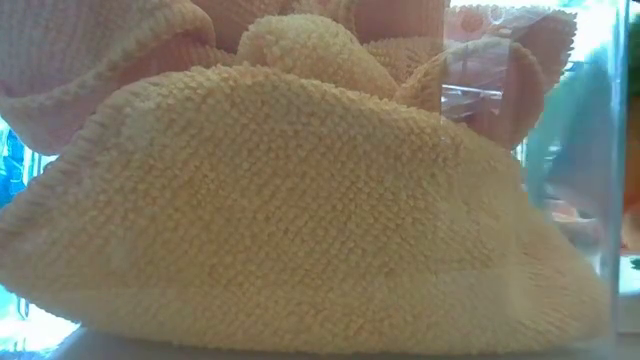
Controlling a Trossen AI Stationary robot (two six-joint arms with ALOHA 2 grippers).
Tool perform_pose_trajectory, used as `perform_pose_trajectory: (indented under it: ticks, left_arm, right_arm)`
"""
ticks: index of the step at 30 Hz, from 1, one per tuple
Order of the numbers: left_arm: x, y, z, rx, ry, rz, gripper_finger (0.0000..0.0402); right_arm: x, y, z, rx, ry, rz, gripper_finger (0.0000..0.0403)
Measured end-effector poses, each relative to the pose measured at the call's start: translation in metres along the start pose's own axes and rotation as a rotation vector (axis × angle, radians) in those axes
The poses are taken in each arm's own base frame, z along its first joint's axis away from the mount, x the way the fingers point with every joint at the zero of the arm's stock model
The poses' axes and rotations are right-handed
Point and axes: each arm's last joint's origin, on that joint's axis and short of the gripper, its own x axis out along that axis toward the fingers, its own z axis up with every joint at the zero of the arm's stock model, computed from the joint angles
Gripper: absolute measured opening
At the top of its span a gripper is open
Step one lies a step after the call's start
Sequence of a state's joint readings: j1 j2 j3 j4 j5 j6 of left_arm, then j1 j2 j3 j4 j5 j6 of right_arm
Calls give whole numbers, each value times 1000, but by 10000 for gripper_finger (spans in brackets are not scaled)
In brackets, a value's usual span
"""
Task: Sort microfiber towel by color & place in baskets
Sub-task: Put the green towel into the left transparent bin
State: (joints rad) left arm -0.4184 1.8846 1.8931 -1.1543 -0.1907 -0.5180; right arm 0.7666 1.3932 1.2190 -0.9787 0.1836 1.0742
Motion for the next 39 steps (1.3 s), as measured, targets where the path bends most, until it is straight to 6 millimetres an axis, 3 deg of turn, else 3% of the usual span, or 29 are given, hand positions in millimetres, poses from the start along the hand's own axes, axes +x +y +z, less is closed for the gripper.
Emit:
perform_pose_trajectory:
  ticks: [5,12,20,31,39]
  left_arm:
    - [-25,9,0,18,-77,22,76]
    - [-55,26,1,60,-165,57,76]
    - [-73,55,7,146,-226,152,76]
    - [-106,106,6,254,-250,241,76]
    - [-122,149,-20,222,-342,234,76]
  right_arm:
    - [-28,-1,6,19,-33,-21,1]
    - [-51,-6,12,9,-98,-121,1]
    - [-66,-8,29,34,-400,-236,1]
    - [-88,-22,73,165,-686,-328,0]
    - [-99,-24,125,137,-910,-310,0]
